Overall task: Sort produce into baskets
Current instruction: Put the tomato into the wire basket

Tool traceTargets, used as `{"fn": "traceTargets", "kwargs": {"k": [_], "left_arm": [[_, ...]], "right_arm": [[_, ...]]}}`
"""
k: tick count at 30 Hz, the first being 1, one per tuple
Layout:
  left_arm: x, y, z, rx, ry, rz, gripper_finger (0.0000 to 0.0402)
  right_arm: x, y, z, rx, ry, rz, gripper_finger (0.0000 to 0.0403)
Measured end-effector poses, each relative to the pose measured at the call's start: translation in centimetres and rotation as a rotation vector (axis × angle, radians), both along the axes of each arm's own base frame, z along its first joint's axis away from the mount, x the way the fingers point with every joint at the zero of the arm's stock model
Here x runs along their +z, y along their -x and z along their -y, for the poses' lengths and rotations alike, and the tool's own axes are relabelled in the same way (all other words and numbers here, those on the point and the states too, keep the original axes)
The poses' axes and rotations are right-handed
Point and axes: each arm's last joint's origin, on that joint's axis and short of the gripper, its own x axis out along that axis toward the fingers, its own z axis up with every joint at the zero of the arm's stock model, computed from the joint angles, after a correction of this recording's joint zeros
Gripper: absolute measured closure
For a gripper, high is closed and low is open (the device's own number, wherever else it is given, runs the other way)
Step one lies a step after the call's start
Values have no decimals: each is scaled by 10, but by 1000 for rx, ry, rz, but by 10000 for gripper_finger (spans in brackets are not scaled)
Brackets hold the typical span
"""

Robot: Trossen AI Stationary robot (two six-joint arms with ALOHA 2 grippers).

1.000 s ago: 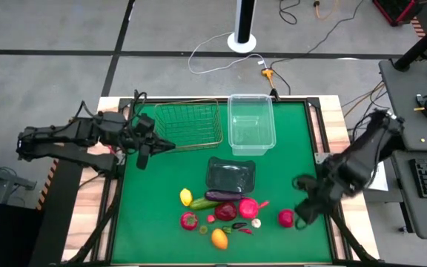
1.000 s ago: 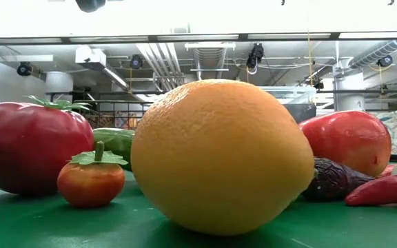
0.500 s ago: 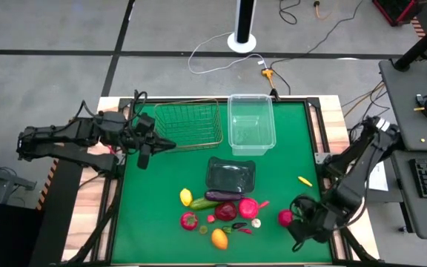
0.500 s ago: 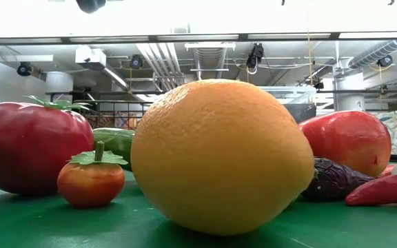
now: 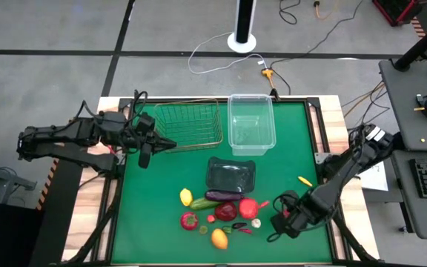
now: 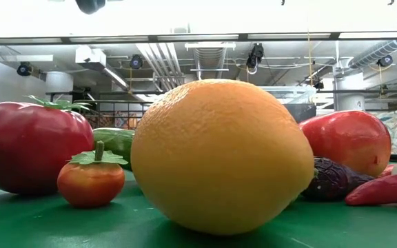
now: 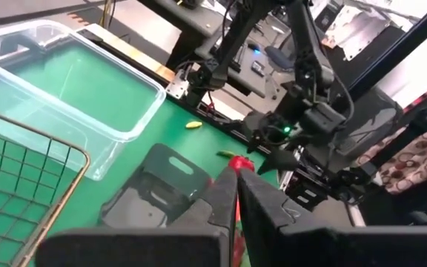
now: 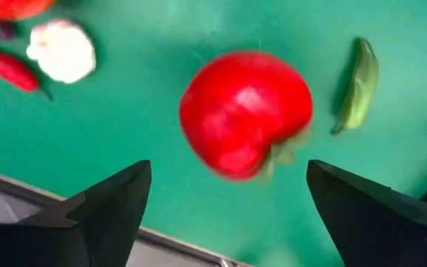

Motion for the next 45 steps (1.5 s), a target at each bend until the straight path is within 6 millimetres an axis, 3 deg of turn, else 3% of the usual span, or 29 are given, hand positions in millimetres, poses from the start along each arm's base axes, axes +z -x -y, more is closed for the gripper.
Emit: {"fn": "traceTargets", "kwargs": {"k": [14, 33, 39, 45], "left_arm": [[0, -1, 1, -9, 31, 0, 401], [-1, -2, 0, -10, 31, -5, 401], [-1, -2, 0, -11, 27, -10, 401], [-3, -5, -1, 35, -8, -17, 401]], "right_arm": [[-33, -1, 13, -49, -10, 0, 49], [-41, 0, 14, -25, 3, -4, 99], [-30, 4, 19, -31, 0, 43, 104], [5, 11, 28, -59, -22, 151, 105]]}}
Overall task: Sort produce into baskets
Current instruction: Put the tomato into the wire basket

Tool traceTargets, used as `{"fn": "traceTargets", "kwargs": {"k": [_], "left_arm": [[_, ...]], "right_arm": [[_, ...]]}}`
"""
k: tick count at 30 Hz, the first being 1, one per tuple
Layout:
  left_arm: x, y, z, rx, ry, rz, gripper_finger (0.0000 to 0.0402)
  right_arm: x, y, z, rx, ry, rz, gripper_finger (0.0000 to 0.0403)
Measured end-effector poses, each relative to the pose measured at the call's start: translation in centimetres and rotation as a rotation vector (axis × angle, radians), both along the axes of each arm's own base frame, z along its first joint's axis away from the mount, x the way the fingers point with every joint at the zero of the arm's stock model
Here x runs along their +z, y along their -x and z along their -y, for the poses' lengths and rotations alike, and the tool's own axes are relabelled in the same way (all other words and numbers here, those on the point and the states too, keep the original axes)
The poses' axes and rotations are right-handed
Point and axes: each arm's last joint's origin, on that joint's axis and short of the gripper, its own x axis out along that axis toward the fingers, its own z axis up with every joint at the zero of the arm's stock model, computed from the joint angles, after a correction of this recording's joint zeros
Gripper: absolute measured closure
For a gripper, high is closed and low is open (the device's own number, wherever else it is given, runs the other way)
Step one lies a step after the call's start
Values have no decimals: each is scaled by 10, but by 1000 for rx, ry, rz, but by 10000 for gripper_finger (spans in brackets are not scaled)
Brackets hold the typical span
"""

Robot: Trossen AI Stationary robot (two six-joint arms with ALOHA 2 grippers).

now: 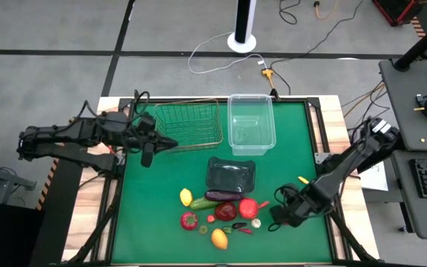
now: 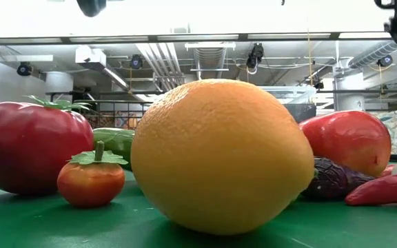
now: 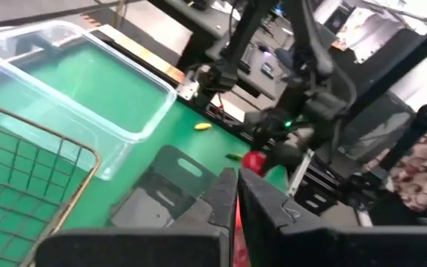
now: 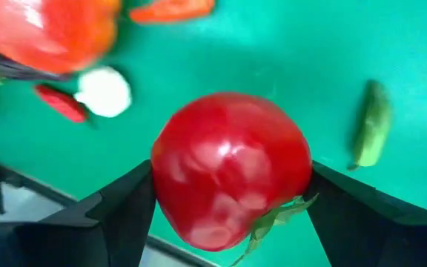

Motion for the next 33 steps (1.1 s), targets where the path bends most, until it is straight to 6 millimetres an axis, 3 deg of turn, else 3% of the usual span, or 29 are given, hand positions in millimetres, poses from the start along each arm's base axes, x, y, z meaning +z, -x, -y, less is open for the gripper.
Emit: {"fn": "traceTargets", "kwargs": {"k": [6, 12, 25, 29, 33], "left_arm": [[-3, -6, 0, 18, -3, -19, 401], [-4, -14, 0, 26, 21, -10, 401], [2, -9, -3, 135, 129, 57, 401], [10, 0, -4, 181, 154, 96, 401], [32, 12, -5, 214, 135, 182, 401]], "right_arm": [[57, -5, 26, -20, 78, 178, 105], [103, -39, 72, 62, 243, 347, 106], [158, -123, 159, 364, 586, 449, 106], [163, -153, 184, 434, 677, 447, 105], [157, -189, 206, 507, 747, 434, 105]]}}
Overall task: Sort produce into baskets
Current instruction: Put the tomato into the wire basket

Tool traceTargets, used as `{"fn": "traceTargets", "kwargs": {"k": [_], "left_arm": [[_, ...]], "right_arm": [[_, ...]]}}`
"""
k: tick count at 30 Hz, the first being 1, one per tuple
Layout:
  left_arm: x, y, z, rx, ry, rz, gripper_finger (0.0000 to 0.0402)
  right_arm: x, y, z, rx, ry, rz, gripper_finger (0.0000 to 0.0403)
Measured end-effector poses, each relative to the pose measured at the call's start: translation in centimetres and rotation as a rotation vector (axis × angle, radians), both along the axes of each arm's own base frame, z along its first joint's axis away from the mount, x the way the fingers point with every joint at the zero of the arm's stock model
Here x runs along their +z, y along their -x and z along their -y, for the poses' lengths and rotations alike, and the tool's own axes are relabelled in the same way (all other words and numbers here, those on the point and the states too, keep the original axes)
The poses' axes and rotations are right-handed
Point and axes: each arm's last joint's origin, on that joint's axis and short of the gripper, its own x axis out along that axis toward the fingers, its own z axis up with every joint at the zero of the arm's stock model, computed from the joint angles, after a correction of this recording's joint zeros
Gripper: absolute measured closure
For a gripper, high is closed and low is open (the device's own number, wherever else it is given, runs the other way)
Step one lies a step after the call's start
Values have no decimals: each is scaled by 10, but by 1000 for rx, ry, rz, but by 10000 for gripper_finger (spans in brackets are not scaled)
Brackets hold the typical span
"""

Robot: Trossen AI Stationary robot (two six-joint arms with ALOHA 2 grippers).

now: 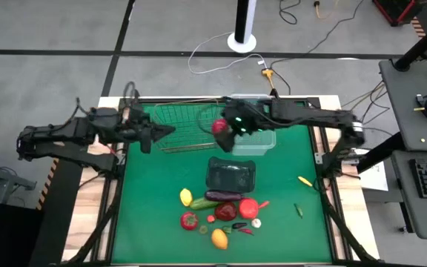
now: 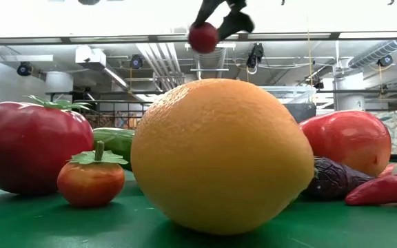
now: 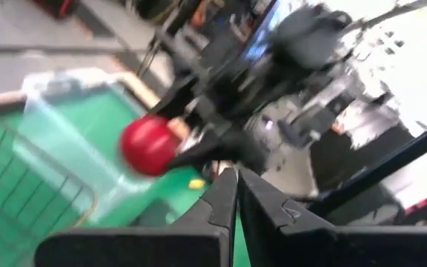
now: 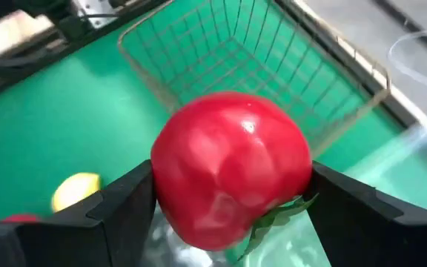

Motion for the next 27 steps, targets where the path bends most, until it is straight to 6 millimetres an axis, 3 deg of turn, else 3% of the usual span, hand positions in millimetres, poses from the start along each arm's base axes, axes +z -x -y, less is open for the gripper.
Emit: {"fn": "traceTargets", "kwargs": {"k": [7, 13, 18, 23, 27], "left_arm": [[42, 15, -1, 12, -129, 77, 401], [63, 19, -2, 42, -205, 94, 401], [62, 20, -2, 65, -221, 34, 401], [57, 21, -3, 80, -223, 11, 401], [54, 19, -3, 84, -225, -12, 401]], "right_arm": [[-18, -52, 38, 16, 78, -22, 105], [-50, -88, 70, -3, 98, -60, 105], [-76, -109, 84, 1, 110, -79, 105], [-109, -119, 90, 3, 94, -146, 105], [-123, -123, 90, 16, 90, -182, 102]]}}
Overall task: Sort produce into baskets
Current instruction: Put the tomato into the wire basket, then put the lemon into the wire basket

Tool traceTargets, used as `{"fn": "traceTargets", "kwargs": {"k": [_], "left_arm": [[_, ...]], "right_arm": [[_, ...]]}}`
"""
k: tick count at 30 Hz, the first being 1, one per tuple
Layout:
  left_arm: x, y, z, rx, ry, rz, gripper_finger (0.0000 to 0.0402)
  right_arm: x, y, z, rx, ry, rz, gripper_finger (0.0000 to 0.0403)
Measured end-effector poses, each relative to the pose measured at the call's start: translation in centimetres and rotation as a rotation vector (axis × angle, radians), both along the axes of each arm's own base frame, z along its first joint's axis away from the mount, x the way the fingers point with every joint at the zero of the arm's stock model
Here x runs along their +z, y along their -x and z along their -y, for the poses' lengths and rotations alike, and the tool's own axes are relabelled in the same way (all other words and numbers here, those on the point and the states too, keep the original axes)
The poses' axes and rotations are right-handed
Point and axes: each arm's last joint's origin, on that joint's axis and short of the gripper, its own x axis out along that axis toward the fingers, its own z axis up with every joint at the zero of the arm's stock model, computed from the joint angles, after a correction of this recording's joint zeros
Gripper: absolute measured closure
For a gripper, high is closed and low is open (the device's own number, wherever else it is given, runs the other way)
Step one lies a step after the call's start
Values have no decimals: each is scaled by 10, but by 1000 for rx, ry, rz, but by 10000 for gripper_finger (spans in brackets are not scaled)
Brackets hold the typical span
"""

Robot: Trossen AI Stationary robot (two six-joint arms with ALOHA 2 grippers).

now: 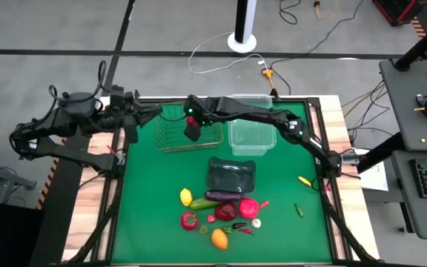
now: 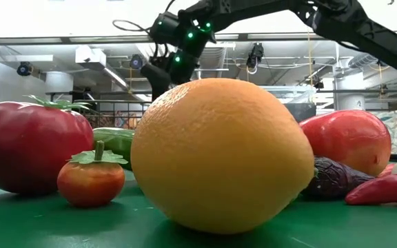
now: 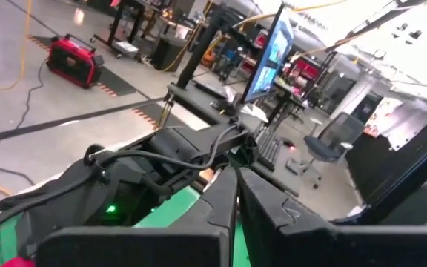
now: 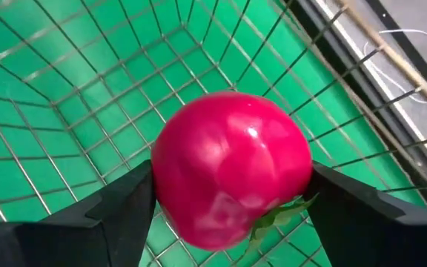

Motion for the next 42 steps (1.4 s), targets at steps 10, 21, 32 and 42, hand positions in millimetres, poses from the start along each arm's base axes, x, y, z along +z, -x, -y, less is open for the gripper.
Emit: {"fn": "traceTargets", "kwargs": {"k": [10, 21, 32, 42], "left_arm": [[-4, 0, -1, 43, -8, -39, 401], [-6, -3, -1, 43, -29, -66, 401], [-21, -20, -1, 37, -38, -206, 401], [-42, -63, 0, 27, -54, -328, 401]], "right_arm": [[-5, 0, 4, -5, -57, 2, 60], [1, 3, 3, 8, -74, 8, 56], [126, 68, -43, 47, -52, 137, 60], [198, 138, -133, 129, 31, 203, 60]]}}
